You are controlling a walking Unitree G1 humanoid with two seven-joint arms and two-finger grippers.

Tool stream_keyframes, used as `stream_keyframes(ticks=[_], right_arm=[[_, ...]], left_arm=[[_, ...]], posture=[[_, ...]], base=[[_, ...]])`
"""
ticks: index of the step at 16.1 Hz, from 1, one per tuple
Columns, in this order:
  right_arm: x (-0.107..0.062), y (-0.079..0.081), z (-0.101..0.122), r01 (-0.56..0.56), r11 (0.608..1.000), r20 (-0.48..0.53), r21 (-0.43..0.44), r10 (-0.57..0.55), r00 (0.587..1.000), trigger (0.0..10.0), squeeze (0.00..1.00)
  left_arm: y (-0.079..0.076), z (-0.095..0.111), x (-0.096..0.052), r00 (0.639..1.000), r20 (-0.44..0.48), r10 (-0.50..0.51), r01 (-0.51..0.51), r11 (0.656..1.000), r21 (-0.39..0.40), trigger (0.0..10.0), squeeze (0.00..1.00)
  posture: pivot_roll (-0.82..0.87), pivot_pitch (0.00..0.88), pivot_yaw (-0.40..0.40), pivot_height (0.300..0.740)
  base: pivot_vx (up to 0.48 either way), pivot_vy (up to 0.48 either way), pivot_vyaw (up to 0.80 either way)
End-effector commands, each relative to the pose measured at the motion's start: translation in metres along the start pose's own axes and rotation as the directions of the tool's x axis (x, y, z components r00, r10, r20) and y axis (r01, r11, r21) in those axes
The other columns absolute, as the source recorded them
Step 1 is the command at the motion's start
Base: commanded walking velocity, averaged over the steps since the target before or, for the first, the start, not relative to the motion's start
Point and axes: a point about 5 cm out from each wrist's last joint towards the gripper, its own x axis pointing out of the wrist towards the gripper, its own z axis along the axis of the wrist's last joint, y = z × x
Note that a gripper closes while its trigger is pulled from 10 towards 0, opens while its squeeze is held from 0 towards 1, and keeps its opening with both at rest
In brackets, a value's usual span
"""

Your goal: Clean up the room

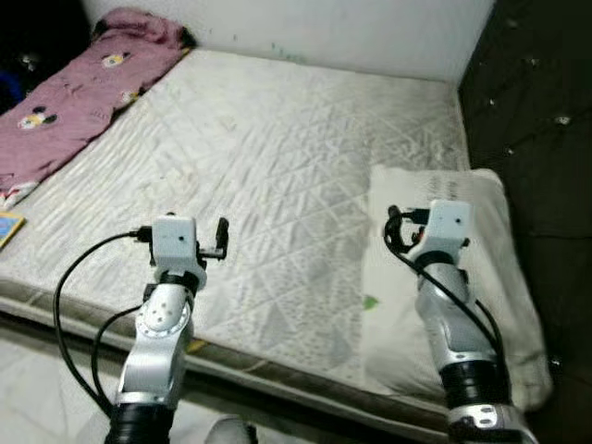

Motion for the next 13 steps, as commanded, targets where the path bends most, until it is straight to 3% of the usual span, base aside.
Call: stream_keyframes(ticks=[1, 11, 13], right_arm=[[0.0011, 0.0056, 0.0003, -0.024, 1.0, -0.005, 0.003, 0.024, 1.0, 10.0, 0.0], [0.0038, 0.0099, -0.0022, -0.05, 0.999, -0.025, 0.014, 0.05, 0.998, 10.0, 0.0], [0.0038, 0.0101, -0.0052, -0.048, 0.998, -0.047, 0.028, 0.05, 0.998, 10.0, 0.0]], left_arm=[[0.0033, 0.0029, -0.0001, 1.0, 0.009, 0.007, -0.007, 1.0, 0.0, 10.0, 0.0], [0.0029, 0.006, 0.0021, 0.999, 0.029, -0.02, 0.02, 1.0, -0.021, 10.0, 0.0], [0.003, 0.0063, 0.002, 0.999, 0.033, -0.019, 0.02, 1.0, -0.017, 10.0, 0.0]], posture=[[-0.13, 0.0, 0.014, 0.74], [-0.12, 0.0, 0.016, 0.74], [-0.12, 0.0, 0.016, 0.74]], base=[[0.0, 0.48, 0.0], [0.0, 0.48, 0.0], [0.0, 0.48, -0.68]])
